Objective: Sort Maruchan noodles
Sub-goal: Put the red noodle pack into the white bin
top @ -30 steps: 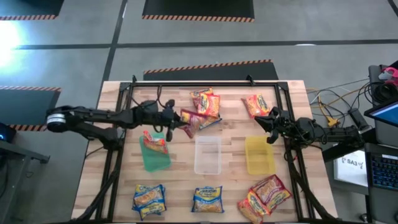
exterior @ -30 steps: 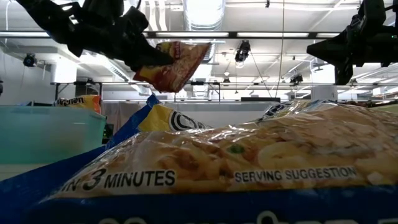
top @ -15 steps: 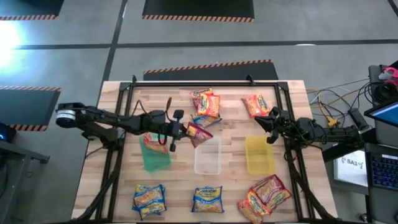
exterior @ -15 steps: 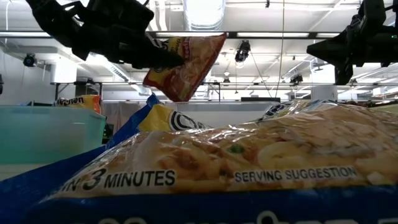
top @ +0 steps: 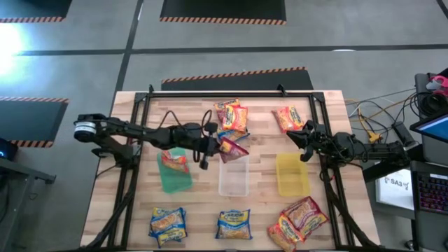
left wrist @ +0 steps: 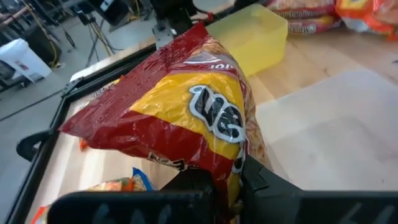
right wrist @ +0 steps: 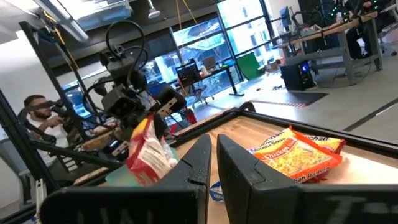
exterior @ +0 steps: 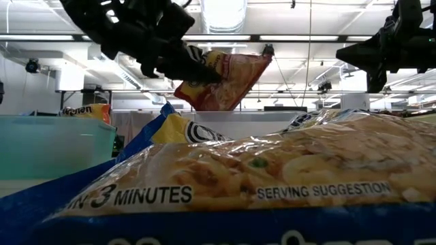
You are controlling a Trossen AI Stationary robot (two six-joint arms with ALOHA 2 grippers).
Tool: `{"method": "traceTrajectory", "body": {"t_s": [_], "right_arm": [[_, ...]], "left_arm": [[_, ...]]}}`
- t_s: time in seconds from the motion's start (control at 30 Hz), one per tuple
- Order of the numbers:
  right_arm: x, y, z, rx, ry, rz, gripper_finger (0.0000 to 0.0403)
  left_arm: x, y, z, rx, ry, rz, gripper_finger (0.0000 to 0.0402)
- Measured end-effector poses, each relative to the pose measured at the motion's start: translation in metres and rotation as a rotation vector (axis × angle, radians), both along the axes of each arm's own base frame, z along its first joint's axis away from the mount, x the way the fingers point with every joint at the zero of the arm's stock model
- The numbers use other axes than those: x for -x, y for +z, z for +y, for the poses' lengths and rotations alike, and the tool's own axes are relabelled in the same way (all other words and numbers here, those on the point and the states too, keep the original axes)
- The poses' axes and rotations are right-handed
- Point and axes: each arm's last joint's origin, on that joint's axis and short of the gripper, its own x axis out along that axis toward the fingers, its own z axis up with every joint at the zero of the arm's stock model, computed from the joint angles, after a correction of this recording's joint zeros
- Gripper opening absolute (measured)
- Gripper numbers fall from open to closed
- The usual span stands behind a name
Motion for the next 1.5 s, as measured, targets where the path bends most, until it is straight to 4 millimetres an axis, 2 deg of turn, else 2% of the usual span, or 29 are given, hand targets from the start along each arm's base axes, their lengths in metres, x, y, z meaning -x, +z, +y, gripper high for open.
{"method": "traceTrajectory", "body": {"t_s": [0.33,0.97,1.1,1.23,1.33,1.5], "right_arm": [[0.000,0.000,0.000,0.000,0.000,0.000,0.0018],[0.000,0.000,0.000,0.000,0.000,0.000,0.0018],[0.000,0.000,0.000,0.000,-0.001,0.001,0.0018],[0.000,0.000,0.000,0.000,-0.001,0.001,0.0018],[0.000,-0.001,0.000,-0.001,-0.008,0.007,0.0018],[0.000,-0.001,0.000,-0.001,-0.008,0.007,0.0018]], "left_arm": [[0.000,-0.001,-0.008,-0.117,0.059,0.079,0.0001],[0.001,-0.004,-0.020,-0.111,0.028,0.082,0.0001],[-0.005,-0.018,-0.021,-0.140,0.060,0.122,0.0001],[-0.019,-0.030,-0.019,-0.181,0.146,0.166,0.0001],[-0.028,-0.032,-0.018,-0.178,0.170,0.177,0.0003],[-0.030,-0.030,-0.018,-0.165,0.173,0.214,0.0005]]}}
